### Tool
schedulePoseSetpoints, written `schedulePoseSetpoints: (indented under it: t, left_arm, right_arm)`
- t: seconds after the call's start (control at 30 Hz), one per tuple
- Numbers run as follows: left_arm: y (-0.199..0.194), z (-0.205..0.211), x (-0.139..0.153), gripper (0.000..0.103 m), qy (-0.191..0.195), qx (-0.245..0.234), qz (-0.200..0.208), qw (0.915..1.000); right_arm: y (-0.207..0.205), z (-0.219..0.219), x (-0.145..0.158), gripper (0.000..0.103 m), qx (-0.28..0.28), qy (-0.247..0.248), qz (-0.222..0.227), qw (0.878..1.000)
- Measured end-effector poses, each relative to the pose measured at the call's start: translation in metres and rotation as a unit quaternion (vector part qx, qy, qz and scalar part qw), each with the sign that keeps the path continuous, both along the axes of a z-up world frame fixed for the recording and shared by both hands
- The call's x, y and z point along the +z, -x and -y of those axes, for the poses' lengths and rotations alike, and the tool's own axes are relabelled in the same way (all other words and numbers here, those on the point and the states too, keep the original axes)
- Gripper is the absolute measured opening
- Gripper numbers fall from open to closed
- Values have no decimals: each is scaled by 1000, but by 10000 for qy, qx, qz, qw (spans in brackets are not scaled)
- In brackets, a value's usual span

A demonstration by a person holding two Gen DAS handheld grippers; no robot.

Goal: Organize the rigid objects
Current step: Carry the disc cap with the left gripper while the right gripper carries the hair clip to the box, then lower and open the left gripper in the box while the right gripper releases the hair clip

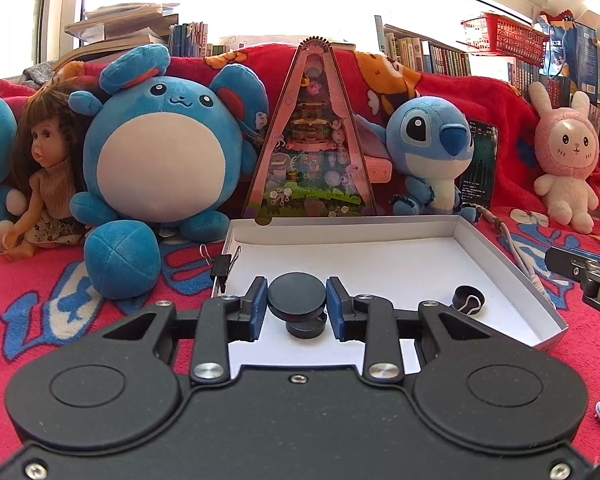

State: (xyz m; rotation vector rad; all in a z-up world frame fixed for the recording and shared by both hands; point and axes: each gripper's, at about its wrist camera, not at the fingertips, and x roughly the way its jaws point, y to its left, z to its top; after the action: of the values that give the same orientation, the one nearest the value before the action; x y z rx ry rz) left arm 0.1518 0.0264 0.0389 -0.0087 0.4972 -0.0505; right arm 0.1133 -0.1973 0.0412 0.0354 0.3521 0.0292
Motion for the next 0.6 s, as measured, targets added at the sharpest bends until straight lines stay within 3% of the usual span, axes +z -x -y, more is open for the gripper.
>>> schedulePoseSetpoints:
  t: [0.6]
  left_arm:
    - [-33,-8,-14,30,193,4,-504,9985]
  right_arm:
    - [-52,20,-2,30,192,-694,-927,9931]
